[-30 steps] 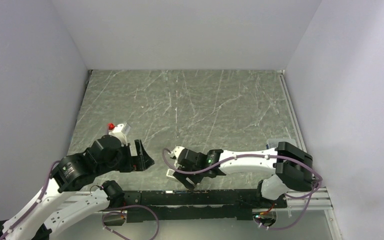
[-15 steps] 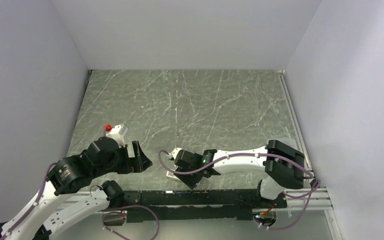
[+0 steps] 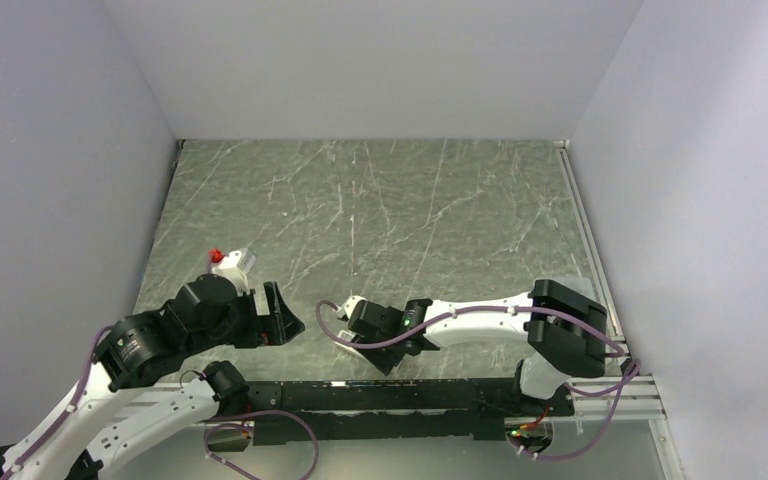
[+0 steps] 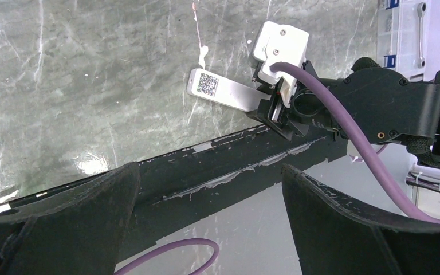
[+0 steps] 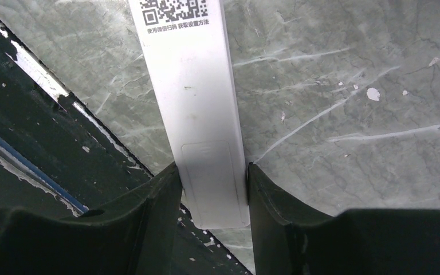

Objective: Load the batteries into the remote control

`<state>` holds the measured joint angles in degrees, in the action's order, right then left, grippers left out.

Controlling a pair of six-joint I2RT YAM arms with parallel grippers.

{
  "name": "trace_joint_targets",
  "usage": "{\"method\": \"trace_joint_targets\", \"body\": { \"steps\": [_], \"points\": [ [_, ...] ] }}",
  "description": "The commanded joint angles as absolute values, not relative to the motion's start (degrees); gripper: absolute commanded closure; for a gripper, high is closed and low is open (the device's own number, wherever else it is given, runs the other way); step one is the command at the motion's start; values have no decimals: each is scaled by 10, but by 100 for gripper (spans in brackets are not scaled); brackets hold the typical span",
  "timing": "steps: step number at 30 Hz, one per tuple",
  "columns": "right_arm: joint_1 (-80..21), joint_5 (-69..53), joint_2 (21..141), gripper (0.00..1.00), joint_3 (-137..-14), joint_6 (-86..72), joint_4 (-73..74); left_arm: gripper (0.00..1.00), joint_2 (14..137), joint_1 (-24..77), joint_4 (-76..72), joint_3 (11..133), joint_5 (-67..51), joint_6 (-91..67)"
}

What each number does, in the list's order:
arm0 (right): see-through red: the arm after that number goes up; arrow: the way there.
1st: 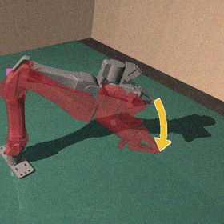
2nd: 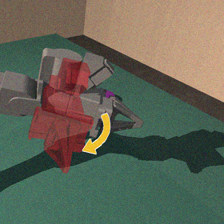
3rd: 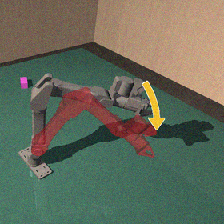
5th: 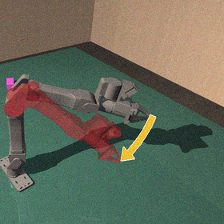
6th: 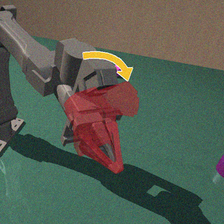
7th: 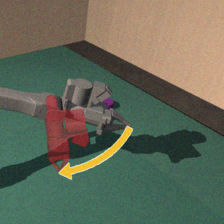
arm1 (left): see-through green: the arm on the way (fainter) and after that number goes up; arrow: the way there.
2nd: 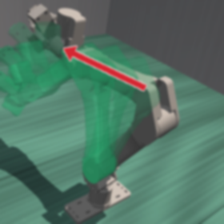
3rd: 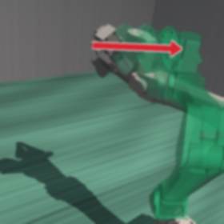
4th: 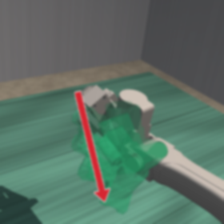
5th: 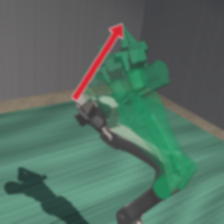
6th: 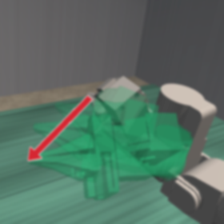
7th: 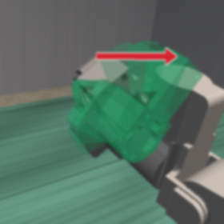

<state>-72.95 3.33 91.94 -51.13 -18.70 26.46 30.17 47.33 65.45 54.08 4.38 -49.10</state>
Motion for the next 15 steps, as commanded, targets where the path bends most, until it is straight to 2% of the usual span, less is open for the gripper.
{"method": "trace_joint_targets", "body": {
  "steps": [1, 6, 15],
  "points": [
    [-729, 41, 918, 78, -528, -194, 264, 1, 296, 475, 645, 537, 43, -502],
    [-729, 42, 889, 100, -519, -202, 261, 1, 302, 475, 634, 528, 31, -499],
    [-727, 19, 791, 100, -480, -224, 252, 1, 309, 474, 600, 494, 6, -492]
  ]
}}
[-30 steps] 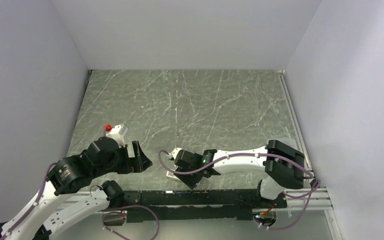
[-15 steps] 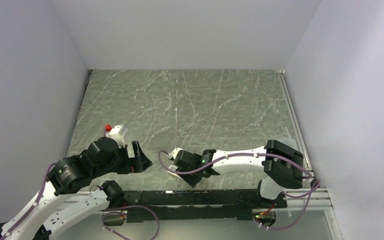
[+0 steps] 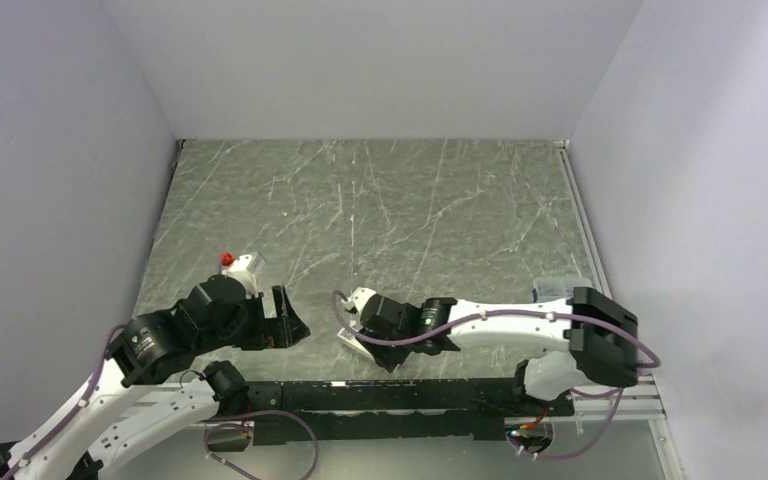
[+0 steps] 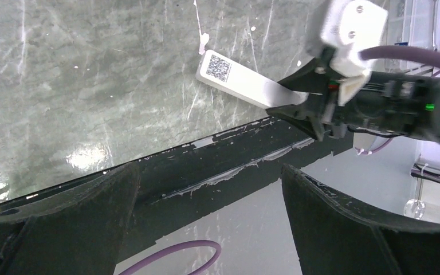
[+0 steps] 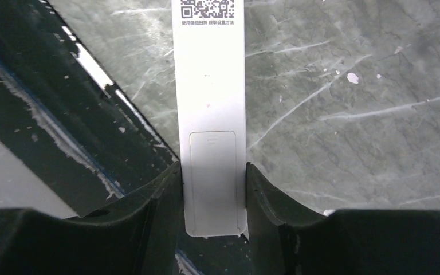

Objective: Load the batteries into the remote control

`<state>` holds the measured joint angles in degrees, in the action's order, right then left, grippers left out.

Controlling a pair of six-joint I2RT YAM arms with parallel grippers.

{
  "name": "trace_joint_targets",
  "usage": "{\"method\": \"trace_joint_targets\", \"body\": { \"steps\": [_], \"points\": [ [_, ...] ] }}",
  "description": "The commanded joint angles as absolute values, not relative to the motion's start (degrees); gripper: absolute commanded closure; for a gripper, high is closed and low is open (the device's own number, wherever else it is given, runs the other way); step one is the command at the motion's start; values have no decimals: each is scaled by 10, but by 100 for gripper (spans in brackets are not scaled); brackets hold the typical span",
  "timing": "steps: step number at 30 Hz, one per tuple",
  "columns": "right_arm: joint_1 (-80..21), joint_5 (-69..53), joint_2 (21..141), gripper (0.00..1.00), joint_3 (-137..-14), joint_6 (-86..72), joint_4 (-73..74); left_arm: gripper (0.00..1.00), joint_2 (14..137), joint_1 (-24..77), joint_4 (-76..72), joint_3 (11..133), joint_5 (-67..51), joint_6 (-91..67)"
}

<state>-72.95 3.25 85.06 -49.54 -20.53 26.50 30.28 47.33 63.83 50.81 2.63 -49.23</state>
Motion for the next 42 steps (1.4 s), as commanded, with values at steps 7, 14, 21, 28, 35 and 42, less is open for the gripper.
{"method": "trace_joint_targets", "body": {
  "steps": [7, 14, 21, 28, 35, 42],
  "points": [
    [-713, -55, 717, 100, -439, -225, 224, 1, 335, 474, 533, 459, -63, -474],
    [-693, -115, 669, 100, -415, -230, 204, 0, 360, 475, 487, 440, -113, -461],
    [-655, -194, 630, 100, -389, -249, 178, 0, 370, 474, 451, 412, -145, -460],
    [-623, -289, 587, 100, -362, -264, 150, 1, 358, 474, 401, 379, -179, -470],
    [-610, -375, 552, 100, -348, -290, 100, 0, 339, 475, 341, 361, -223, -480],
    [-604, -428, 524, 100, -329, -332, 32, 0, 302, 474, 276, 337, -270, -504]
  ]
}}
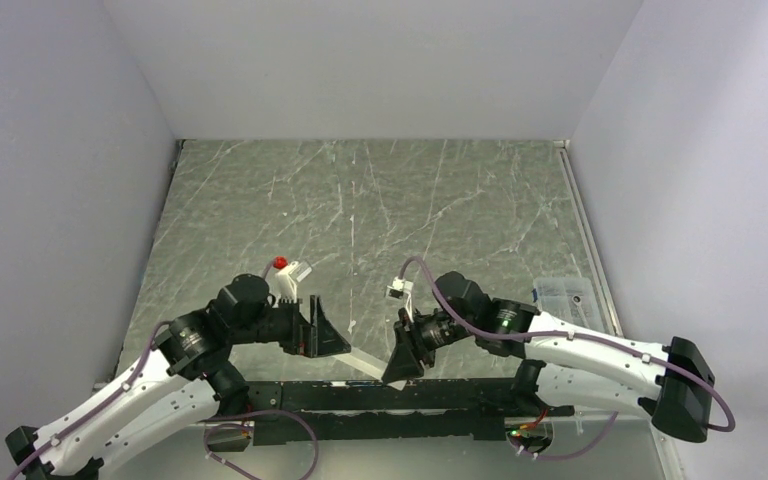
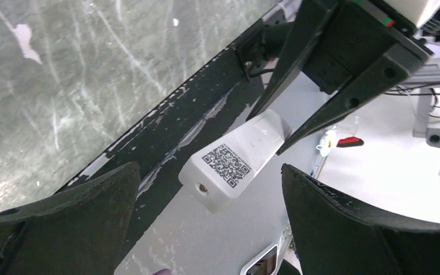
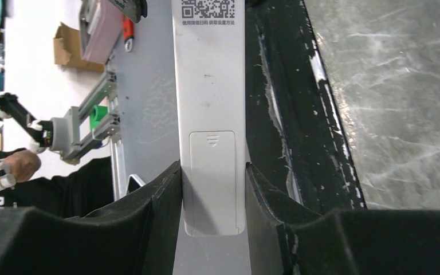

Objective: Load the batteries into the remote control

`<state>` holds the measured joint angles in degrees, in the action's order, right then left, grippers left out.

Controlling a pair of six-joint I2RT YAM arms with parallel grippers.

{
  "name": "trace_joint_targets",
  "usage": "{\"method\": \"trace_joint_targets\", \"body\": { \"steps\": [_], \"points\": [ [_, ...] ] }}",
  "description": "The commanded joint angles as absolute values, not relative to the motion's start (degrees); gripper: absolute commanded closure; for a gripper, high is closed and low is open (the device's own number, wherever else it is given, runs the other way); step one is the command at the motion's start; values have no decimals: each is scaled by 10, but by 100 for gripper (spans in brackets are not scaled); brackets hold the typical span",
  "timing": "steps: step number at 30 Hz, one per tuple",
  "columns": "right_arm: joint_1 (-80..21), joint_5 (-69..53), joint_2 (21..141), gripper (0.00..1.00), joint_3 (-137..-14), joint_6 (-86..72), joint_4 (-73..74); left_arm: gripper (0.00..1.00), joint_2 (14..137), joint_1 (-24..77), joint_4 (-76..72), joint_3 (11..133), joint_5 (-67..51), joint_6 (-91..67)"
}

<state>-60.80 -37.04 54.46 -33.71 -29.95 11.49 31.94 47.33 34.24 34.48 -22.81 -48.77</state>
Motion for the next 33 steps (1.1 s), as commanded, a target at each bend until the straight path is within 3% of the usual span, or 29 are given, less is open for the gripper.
{"method": "trace_joint_targets", "body": {
  "steps": [1, 9, 33],
  "points": [
    [-603, -435, 520, 100, -325, -338, 22, 1, 296, 474, 268, 333, -276, -507],
    [-600, -459, 503, 100, -307, -374, -54, 1, 267, 474, 192, 288, -324, -545],
    [-594, -489, 556, 100, -291, -451, -161, 37, 223, 474, 126, 261, -378, -572]
  ]
}}
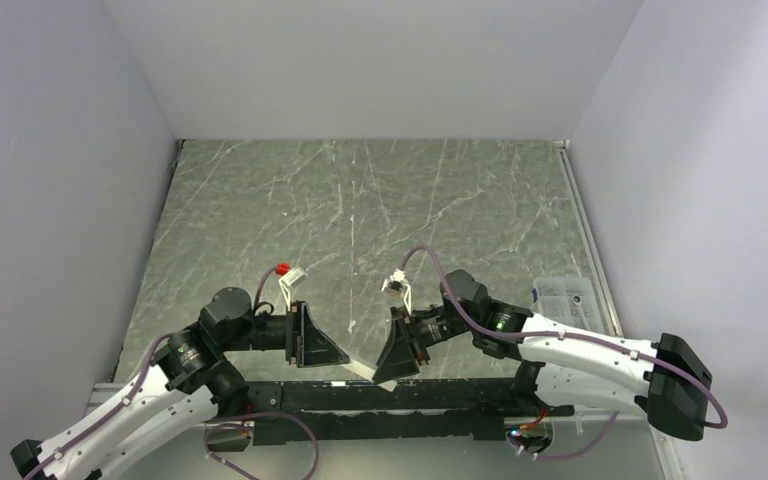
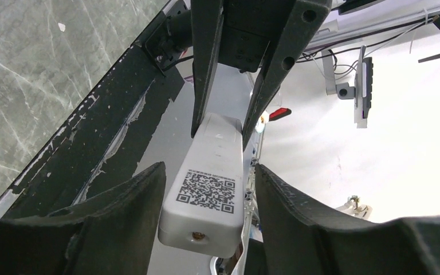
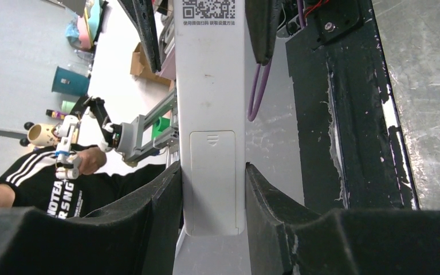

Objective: Load the batteries into the remote control

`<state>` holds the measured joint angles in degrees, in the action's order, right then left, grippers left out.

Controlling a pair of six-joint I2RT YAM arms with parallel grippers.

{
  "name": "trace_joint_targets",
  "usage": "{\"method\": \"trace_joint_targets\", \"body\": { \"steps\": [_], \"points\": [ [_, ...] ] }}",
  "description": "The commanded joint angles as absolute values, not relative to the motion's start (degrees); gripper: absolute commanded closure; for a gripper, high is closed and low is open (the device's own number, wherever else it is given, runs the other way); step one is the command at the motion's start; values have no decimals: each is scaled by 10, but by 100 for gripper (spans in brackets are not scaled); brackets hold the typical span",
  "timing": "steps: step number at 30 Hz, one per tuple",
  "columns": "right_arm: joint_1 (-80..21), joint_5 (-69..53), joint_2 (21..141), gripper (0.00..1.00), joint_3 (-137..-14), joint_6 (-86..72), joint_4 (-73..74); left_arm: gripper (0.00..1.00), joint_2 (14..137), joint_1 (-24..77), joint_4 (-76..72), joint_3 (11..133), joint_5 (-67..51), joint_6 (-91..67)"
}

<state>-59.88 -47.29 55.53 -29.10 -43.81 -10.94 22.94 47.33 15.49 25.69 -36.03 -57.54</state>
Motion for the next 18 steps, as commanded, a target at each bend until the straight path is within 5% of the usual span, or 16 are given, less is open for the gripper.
{"method": "trace_joint_targets", "body": {
  "steps": [1, 10, 14, 17, 18],
  "points": [
    [-594, -490, 557, 100, -290, -454, -164, 38, 223, 475, 126, 261, -379, -572],
    [-585, -494, 562, 100, -279, -473, -182, 54, 221, 475, 131, 265, -381, -567],
    [-581, -494, 568, 100, -279, -475, -180, 73, 221, 475, 138, 266, -379, -564],
    [-581, -491, 571, 100, -282, -470, -170, 100, 223, 475, 148, 269, -374, -561],
    [-581, -489, 570, 100, -285, -464, -162, 100, 223, 474, 153, 272, -370, -559]
  ]
}}
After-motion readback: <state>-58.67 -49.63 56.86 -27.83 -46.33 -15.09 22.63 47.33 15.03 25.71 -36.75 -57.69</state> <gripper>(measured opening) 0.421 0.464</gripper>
